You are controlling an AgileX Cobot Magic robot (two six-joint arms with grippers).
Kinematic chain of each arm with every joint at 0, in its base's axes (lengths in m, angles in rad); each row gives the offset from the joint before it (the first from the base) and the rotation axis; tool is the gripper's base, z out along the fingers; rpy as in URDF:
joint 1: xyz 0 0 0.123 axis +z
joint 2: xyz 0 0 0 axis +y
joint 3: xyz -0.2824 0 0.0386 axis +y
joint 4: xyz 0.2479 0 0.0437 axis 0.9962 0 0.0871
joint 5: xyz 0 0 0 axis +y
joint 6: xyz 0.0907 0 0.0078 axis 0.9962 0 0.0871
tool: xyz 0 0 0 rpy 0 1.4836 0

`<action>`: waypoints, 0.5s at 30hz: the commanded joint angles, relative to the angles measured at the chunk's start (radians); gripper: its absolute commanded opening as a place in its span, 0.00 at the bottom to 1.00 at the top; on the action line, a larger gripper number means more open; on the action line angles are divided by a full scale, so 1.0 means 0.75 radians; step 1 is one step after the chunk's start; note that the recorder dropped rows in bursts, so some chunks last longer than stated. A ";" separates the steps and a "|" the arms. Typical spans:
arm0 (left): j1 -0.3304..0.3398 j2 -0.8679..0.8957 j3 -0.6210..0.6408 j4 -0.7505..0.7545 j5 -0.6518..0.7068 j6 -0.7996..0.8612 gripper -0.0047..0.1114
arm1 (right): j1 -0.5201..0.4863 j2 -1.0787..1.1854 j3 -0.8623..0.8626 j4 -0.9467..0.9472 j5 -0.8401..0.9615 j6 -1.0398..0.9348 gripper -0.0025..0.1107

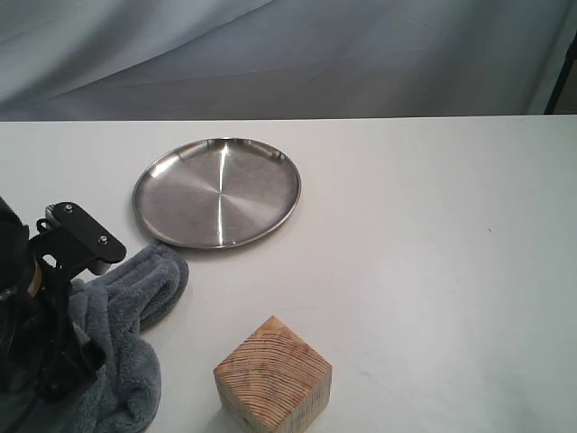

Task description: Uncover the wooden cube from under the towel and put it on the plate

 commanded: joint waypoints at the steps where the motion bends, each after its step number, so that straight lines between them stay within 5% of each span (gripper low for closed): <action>1: 0.001 0.007 -0.003 0.025 0.067 0.003 0.94 | 0.000 -0.009 0.005 -0.013 -0.003 0.004 0.02; 15: 0.001 0.004 -0.281 0.037 0.367 -0.061 0.94 | 0.000 -0.009 0.005 -0.013 -0.003 0.001 0.02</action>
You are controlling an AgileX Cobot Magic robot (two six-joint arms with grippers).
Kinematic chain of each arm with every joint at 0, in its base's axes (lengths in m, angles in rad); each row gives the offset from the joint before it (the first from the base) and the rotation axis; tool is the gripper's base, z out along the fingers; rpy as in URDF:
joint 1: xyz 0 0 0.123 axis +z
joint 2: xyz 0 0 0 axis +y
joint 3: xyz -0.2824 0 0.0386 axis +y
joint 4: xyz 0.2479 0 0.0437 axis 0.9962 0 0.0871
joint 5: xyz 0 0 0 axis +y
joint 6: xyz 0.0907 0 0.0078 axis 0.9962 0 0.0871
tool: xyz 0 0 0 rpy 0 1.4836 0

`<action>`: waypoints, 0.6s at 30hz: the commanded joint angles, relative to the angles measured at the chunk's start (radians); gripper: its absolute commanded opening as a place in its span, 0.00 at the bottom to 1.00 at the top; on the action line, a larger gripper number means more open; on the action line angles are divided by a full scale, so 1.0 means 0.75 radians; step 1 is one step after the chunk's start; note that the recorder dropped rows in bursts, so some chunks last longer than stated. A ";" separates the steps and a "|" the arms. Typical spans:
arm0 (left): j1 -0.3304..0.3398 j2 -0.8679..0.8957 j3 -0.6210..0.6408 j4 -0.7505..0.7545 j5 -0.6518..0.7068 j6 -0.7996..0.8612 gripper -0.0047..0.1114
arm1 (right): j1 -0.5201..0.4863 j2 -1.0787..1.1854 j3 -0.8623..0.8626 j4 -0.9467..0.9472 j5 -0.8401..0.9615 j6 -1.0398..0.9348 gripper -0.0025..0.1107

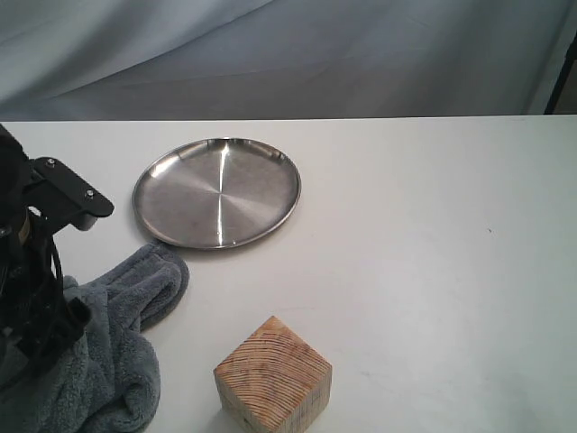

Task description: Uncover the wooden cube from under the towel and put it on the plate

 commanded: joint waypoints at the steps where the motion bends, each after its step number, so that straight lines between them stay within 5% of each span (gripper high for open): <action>1: 0.001 0.001 -0.039 -0.028 0.049 0.005 0.94 | 0.000 -0.009 0.005 -0.013 -0.003 0.006 0.02; 9: 0.001 -0.219 -0.093 -0.069 0.100 0.013 0.94 | 0.000 -0.009 0.005 -0.013 -0.003 0.006 0.02; 18: 0.001 -0.652 -0.050 -0.242 -0.089 0.192 0.94 | 0.000 -0.009 0.005 -0.013 -0.003 0.002 0.02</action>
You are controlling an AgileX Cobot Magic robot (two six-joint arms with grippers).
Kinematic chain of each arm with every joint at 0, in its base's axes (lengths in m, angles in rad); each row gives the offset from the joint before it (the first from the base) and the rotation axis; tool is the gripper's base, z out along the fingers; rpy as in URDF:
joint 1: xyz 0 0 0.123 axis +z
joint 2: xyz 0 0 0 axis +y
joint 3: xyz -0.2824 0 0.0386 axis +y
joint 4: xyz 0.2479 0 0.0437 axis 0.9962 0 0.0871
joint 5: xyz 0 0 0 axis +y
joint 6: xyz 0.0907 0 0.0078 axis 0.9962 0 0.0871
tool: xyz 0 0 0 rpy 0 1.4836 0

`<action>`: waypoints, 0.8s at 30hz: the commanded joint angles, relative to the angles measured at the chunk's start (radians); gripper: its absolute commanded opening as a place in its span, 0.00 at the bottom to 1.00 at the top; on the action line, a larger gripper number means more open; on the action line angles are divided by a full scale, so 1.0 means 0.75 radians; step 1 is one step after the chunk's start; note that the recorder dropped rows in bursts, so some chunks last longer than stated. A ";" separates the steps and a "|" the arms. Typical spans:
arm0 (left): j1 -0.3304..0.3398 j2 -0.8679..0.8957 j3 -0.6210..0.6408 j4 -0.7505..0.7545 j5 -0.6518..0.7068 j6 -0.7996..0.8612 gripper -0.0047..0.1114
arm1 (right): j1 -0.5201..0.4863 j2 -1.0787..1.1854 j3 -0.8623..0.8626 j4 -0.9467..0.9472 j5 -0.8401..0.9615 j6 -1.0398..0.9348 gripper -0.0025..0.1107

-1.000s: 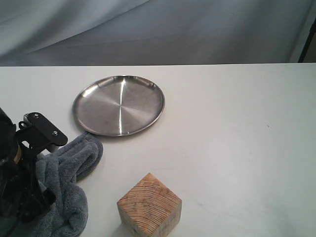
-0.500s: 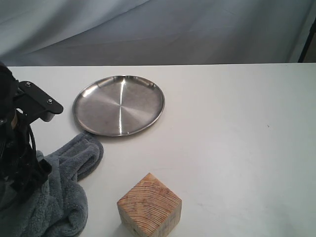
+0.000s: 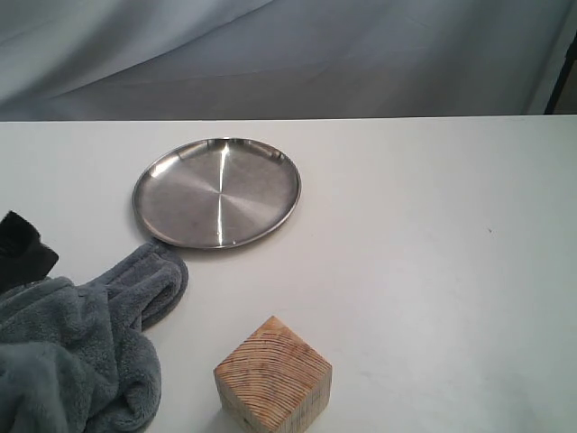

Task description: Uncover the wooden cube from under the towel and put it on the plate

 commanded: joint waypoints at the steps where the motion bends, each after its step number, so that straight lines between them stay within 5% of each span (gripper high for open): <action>1: 0.001 -0.094 0.061 -0.031 -0.061 0.065 0.94 | 0.000 -0.009 0.005 -0.013 -0.003 0.002 0.02; 7: 0.001 -0.103 0.142 -0.295 -0.353 0.203 0.94 | 0.000 -0.009 0.005 -0.013 -0.003 0.005 0.02; 17: 0.001 -0.082 0.204 -0.543 -0.553 0.374 0.94 | 0.000 -0.009 0.005 -0.013 -0.003 0.005 0.02; 24: 0.001 0.070 0.221 -1.028 -0.626 0.871 0.94 | 0.000 -0.009 0.005 -0.013 -0.003 0.001 0.02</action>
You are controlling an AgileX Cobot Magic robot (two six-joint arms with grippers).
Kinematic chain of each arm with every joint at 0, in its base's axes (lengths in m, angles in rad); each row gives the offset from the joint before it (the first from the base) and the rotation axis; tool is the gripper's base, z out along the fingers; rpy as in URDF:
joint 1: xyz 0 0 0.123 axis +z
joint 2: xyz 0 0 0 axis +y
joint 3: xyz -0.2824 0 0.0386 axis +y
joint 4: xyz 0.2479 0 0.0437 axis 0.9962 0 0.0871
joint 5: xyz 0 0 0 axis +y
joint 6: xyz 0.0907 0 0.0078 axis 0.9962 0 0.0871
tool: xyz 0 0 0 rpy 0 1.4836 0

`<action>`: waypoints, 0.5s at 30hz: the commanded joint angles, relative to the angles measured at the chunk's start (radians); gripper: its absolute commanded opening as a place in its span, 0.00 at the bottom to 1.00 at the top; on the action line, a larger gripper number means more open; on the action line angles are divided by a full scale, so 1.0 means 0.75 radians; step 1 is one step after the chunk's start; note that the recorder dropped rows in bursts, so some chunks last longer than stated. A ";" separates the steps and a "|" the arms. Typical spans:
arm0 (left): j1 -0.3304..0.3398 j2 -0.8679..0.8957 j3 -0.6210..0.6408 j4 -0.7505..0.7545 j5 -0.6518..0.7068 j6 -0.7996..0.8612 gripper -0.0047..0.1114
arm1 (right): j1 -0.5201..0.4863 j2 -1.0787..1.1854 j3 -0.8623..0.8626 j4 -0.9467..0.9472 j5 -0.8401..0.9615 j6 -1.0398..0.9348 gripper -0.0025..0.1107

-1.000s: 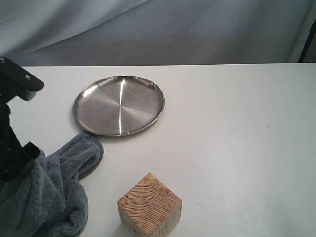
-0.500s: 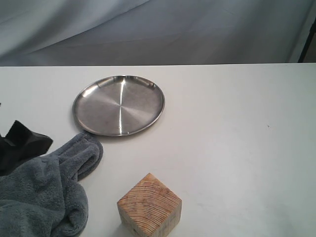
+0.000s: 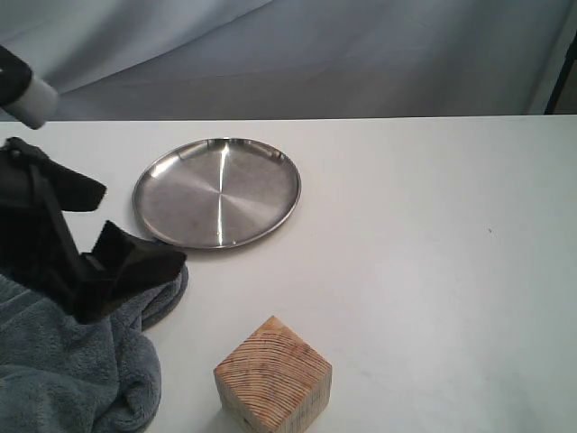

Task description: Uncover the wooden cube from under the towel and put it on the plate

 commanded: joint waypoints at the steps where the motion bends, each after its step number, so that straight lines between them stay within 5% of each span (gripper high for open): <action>1: 0.001 0.111 0.008 -0.329 -0.056 0.340 0.94 | 0.000 -0.009 0.005 -0.013 -0.003 0.001 0.02; 8: 0.001 0.294 0.008 -0.664 -0.050 0.551 0.94 | 0.000 -0.009 0.005 -0.013 -0.003 0.001 0.02; 15: -0.005 0.396 0.008 -0.681 -0.044 0.576 0.94 | 0.000 -0.009 0.005 -0.013 -0.003 0.005 0.02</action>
